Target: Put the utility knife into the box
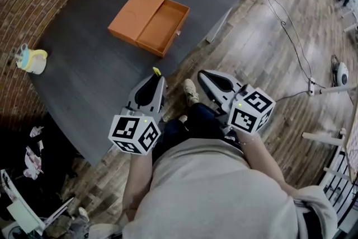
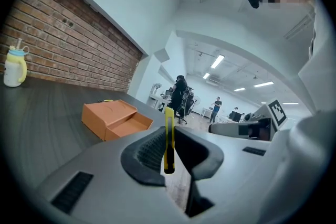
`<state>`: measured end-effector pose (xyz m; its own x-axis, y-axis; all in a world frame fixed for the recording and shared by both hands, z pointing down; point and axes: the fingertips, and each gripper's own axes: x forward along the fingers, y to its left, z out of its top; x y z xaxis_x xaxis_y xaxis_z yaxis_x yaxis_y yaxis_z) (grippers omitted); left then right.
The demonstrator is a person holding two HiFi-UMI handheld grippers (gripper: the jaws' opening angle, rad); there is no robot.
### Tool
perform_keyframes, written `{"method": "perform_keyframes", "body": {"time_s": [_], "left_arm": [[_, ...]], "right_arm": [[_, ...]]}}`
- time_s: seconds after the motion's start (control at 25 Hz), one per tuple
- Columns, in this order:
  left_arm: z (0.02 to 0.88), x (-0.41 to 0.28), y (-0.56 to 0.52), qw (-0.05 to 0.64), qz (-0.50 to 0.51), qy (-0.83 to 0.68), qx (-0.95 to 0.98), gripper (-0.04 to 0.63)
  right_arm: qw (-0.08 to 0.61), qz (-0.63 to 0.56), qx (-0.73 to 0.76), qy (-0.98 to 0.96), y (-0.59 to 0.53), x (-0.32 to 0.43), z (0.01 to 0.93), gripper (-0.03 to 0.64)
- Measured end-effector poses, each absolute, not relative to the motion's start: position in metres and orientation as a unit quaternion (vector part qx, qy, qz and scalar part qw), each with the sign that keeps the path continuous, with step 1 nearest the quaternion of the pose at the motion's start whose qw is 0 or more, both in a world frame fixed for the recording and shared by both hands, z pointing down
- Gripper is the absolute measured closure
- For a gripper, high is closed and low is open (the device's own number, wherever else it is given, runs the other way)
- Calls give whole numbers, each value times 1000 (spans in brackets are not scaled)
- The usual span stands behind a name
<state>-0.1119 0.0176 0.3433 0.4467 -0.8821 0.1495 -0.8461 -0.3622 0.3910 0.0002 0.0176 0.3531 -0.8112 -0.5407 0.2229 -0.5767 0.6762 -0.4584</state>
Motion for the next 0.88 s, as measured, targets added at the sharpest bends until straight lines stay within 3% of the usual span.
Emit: {"method": "perform_keyframes", "body": {"time_s": [0.88], "left_arm": [[333,-124,-141,184,-11,-576,797,529]], "right_arm": [[20,266,240,-934,-153,-18,347,609]]}}
